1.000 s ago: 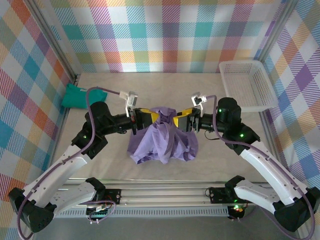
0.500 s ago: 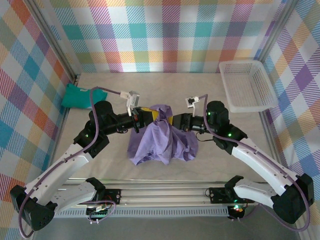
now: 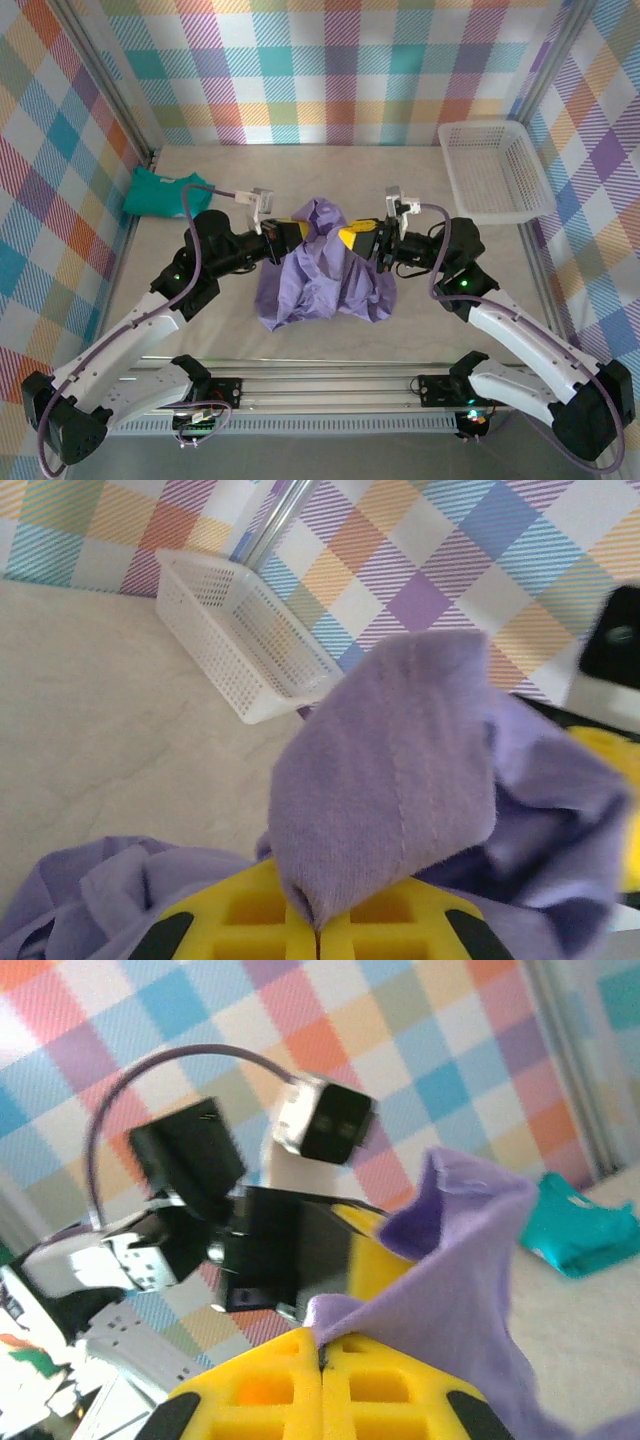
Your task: Fold the inside-out t-shirt
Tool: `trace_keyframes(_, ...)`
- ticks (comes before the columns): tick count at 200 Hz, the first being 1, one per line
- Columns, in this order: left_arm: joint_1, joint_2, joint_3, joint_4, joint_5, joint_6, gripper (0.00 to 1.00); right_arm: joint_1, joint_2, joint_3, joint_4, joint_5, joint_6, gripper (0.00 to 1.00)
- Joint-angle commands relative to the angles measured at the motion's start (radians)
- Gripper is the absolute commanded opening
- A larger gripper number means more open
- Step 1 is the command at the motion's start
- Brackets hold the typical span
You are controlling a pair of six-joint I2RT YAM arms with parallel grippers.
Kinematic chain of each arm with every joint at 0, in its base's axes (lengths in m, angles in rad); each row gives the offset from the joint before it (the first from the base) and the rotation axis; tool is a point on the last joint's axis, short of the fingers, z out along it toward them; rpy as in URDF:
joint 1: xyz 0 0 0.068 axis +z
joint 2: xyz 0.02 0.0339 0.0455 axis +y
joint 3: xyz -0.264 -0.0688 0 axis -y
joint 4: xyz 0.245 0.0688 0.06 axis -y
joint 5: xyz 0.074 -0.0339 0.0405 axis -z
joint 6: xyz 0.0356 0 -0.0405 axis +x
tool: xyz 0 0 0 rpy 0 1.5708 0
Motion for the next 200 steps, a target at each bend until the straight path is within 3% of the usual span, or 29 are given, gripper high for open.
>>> trace_keyframes(1,-0.004,0.002,-0.009,-0.007,-0.018,0.001,0.1,-0.013,0.025,0.021,0.166,-0.143,-0.05,0.0)
trace_keyframes(19,-0.004,-0.006,-0.006,-0.051,-0.054,0.032,0.17,-0.028,0.033,0.037,0.148,-0.197,-0.073,0.0)
trace_keyframes(48,-0.006,-0.027,0.012,-0.157,-0.147,0.109,0.39,-0.052,0.034,0.082,-0.01,-0.272,-0.165,0.0)
trace_keyframes(74,-0.009,-0.034,0.041,-0.219,-0.145,0.166,0.53,-0.057,0.033,0.12,-0.123,-0.305,-0.229,0.0)
trace_keyframes(114,-0.053,0.015,0.146,-0.345,-0.133,0.227,0.68,-0.057,0.047,0.157,-0.21,-0.316,-0.275,0.0)
trace_keyframes(137,-0.079,0.031,0.179,-0.361,-0.127,0.234,0.72,-0.056,0.05,0.166,-0.243,-0.31,-0.29,0.0)
trace_keyframes(159,-0.089,0.04,0.199,-0.372,-0.145,0.226,0.72,-0.057,0.05,0.171,-0.267,-0.301,-0.306,0.0)
trace_keyframes(171,-0.088,0.044,0.209,-0.386,-0.201,0.207,0.67,-0.057,0.05,0.171,-0.27,-0.304,-0.308,0.0)
trace_keyframes(189,-0.087,0.058,0.227,-0.403,-0.256,0.192,0.47,-0.057,0.047,0.172,-0.294,-0.308,-0.331,0.0)
trace_keyframes(200,-0.087,0.065,0.23,-0.39,-0.24,0.192,0.27,-0.058,0.041,0.172,-0.339,-0.298,-0.367,0.0)
